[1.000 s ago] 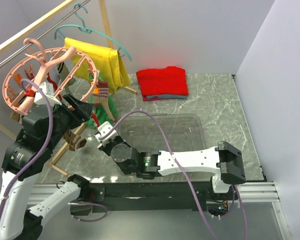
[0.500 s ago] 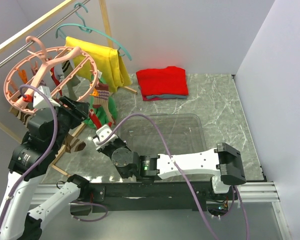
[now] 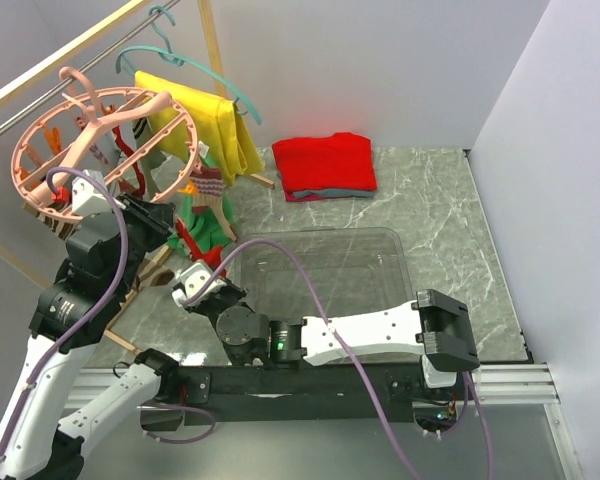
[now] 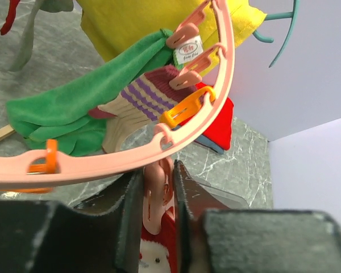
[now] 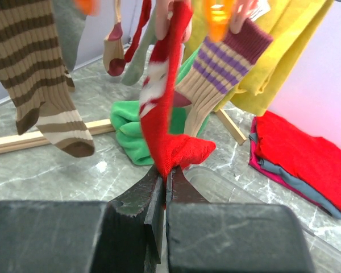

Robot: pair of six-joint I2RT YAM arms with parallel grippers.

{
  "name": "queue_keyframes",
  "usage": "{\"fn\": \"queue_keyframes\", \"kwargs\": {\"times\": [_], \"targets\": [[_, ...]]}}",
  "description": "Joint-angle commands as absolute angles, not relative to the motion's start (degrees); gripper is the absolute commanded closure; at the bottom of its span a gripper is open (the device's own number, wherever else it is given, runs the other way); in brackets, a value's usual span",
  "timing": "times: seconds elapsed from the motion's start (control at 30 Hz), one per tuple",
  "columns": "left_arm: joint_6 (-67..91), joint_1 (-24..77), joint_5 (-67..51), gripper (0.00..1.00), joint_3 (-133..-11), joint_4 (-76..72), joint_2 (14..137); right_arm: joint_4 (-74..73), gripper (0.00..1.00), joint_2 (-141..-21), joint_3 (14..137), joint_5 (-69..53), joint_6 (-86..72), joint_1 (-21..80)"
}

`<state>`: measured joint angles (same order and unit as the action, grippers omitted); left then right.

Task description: Remove the socks clipped to the hanger

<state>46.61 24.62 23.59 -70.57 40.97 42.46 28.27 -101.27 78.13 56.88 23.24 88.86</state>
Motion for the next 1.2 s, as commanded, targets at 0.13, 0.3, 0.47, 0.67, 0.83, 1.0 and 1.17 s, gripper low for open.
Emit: {"fn": "queue_keyframes", "kwargs": {"times": [0.13,0.3,0.47,0.67,0.83,1.0,1.17], "targets": [[45.70,24.70,24.70,0.99,-69.79,37.27,40.87,31.99,1.00,-99.06,78.31,58.97,23.29,89.21],[45.53,24.70,22.69,0.99,-69.61,36.65,40.52,26.21,1.00,-95.55,73.93,58.36,15.23,87.72],[44.47,24.70,17.85,0.97,-68.21,34.19,39.55,11.90,1.00,-85.90,65.50,52.57,-2.26,80.96],[43.77,24.61,13.80,0.94,-67.15,31.91,37.62,0.37,1.00,-76.57,56.53,35.53,-15.02,70.25],[43.77,24.61,13.10,0.91,-66.97,30.06,36.13,-4.39,1.00,-73.83,50.20,26.48,-19.94,63.29],[43.24,24.70,12.57,0.91,-67.85,29.44,36.39,-5.89,0.97,-74.18,47.02,18.20,-21.09,57.93],[43.15,24.70,12.22,0.91,-68.29,29.36,36.56,-5.10,0.55,-76.11,46.84,10.93,-20.83,56.17]]}}
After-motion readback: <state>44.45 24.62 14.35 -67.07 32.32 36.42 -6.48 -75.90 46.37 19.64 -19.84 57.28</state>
